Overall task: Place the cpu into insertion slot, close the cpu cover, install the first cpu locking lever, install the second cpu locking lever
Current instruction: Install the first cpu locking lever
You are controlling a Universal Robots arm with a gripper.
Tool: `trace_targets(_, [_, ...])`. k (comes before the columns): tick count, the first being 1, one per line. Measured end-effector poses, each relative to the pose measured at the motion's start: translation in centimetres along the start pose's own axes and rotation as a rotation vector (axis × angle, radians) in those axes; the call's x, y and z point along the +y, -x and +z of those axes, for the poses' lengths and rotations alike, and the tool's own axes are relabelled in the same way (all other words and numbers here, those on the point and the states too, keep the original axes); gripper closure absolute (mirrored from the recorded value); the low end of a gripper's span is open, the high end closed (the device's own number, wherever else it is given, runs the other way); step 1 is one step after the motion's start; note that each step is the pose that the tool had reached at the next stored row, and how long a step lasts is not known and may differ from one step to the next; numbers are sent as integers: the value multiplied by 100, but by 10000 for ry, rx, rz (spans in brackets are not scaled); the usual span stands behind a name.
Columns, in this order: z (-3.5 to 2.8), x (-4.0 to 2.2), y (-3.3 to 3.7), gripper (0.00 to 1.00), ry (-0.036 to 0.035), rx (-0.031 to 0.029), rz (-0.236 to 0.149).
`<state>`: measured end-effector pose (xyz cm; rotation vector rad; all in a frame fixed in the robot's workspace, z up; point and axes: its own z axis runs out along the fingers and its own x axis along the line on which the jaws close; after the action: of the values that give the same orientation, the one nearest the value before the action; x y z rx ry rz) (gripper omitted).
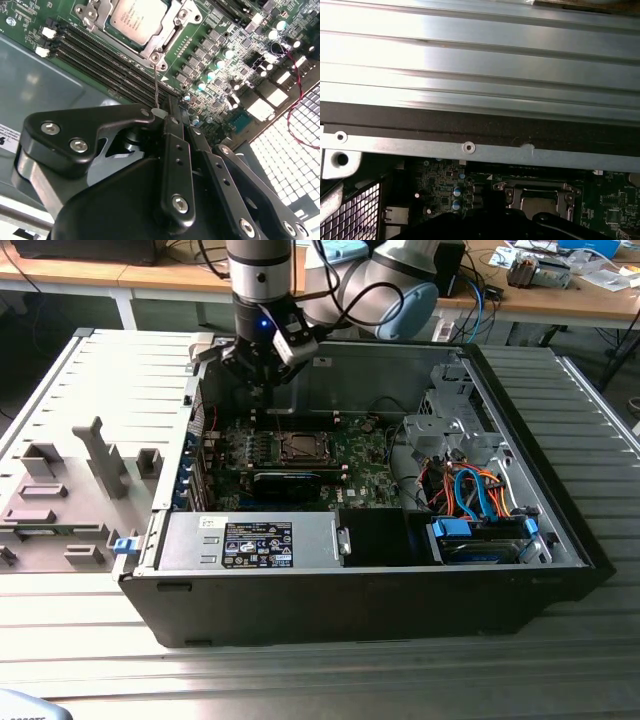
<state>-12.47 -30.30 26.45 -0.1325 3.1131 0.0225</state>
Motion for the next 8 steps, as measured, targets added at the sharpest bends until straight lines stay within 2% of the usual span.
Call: trace_targets(8, [3,-4,45,89,1,-2,0])
